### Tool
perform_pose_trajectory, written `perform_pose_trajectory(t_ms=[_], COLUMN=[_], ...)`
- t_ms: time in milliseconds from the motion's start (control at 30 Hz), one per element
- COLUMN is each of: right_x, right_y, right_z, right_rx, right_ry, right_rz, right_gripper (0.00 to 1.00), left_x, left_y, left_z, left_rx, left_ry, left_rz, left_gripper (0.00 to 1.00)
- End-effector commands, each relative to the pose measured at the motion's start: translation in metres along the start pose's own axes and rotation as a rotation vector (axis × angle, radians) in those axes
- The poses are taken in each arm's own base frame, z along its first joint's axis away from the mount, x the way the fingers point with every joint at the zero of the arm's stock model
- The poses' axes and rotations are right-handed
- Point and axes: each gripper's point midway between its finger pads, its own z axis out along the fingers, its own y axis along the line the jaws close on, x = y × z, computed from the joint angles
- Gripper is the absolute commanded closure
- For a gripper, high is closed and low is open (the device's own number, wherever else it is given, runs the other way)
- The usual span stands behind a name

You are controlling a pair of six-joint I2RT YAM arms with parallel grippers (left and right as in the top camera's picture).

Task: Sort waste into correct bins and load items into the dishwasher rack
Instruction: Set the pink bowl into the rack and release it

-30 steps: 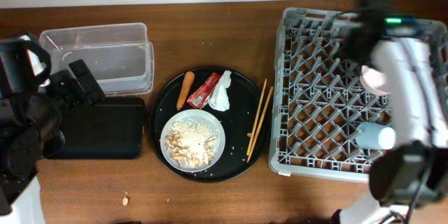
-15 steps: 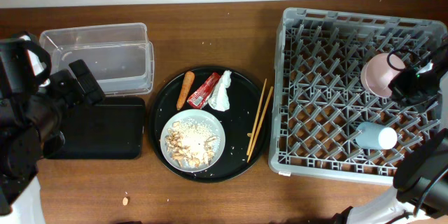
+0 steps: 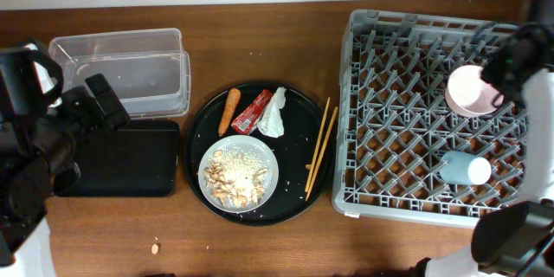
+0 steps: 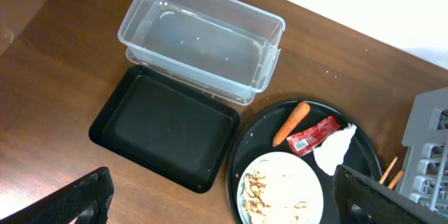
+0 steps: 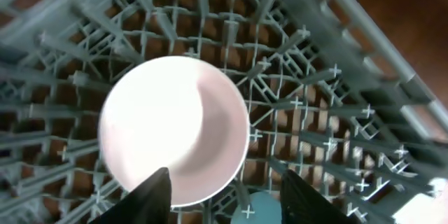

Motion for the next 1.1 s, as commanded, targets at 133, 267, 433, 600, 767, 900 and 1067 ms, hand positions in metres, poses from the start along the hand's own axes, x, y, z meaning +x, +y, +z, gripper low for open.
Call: perform_pose_trajectory(t_ms=[133, 267, 433, 600, 767, 900, 1067], right_x=[0.041, 0.056, 0.077, 0.019, 0.004, 0.027, 0.045], right_y=[-0.01, -0.008, -0.02, -0.026, -0.019, 0.0, 0.002], right_z=[0.065, 0.082, 0.105, 0.051, 0.002, 0.044, 0.083], right_rx=[-0.182, -0.168, -0.107, -0.078, -0.05, -0.109, -0.084], right_ry=[0.306, 0.341, 0.366, 0.124, -0.016, 0.144, 0.252], right_rz=[0.043, 0.043, 0.095, 0.092, 0.04, 0.01, 0.008], right_gripper=[0.53, 0.64, 0.93, 0.96, 0.76, 0.25, 0.4], left_x=[-0.002, -0.002, -0.002, -0.002, -0.002, -0.002, -0.002], left_y=[0.003, 0.003, 0.003, 0.003, 0.003, 0.003, 0.003], left_z=[-0.003, -0.003, -0.003, -0.003, -0.003, -0.003, -0.003], left_rx=[-0.013, -0.013, -0.013, -0.013, -0.013, -0.013, -0.012], left_ry=[-0.015, -0.015, -0.015, -0.015, -0.015, -0.015, -0.015], left_rz=[-0.014, -0.014, -0.014, -0.014, -0.014, -0.014, -0.014], left_gripper=[0.01, 0.01, 0.01, 0.01, 0.01, 0.01, 0.01])
